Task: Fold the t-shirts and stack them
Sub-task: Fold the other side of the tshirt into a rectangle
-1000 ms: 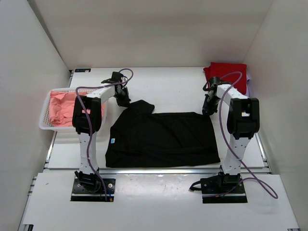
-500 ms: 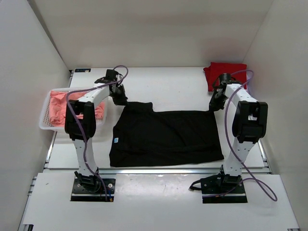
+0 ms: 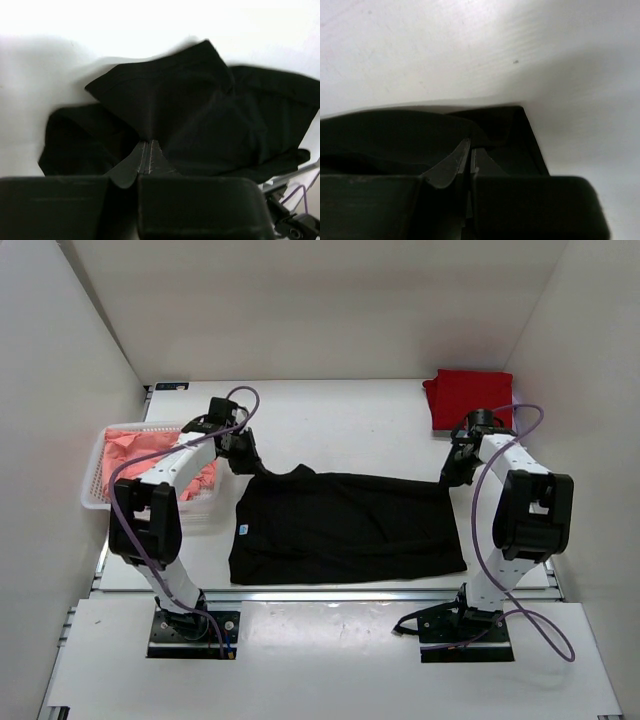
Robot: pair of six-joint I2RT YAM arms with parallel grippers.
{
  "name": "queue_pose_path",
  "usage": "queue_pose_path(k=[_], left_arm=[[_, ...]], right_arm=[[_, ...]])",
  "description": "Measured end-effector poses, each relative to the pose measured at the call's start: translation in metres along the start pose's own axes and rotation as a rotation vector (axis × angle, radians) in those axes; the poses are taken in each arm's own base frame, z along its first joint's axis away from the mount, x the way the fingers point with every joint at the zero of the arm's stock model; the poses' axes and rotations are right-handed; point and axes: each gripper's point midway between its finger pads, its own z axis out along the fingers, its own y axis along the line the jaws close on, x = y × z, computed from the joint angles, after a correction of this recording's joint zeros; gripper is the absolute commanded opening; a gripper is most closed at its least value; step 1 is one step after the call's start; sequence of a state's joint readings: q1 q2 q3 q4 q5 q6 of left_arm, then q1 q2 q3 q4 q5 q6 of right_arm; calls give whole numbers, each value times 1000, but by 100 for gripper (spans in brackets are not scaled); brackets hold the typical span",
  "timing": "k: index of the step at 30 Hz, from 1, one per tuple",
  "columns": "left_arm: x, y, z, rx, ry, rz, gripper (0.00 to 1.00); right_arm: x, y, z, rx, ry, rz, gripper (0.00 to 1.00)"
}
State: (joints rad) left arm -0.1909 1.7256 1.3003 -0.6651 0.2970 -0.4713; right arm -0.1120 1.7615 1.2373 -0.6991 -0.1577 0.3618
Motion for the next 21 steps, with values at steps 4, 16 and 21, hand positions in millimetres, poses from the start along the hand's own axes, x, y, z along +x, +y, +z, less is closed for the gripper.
queue_pose_path(k=[4,16,21], left_arm=[[18,-2,-7,2,23,3,0],[77,10,-62,19,-2,-8,0],[111,27,-68,0,32,-24,0]], right_arm=[[14,-6,-3,-4,1,4,0],[48,-29,-22,-13,-24,23,0],[64,-35,-26,-9,-27,26,0]])
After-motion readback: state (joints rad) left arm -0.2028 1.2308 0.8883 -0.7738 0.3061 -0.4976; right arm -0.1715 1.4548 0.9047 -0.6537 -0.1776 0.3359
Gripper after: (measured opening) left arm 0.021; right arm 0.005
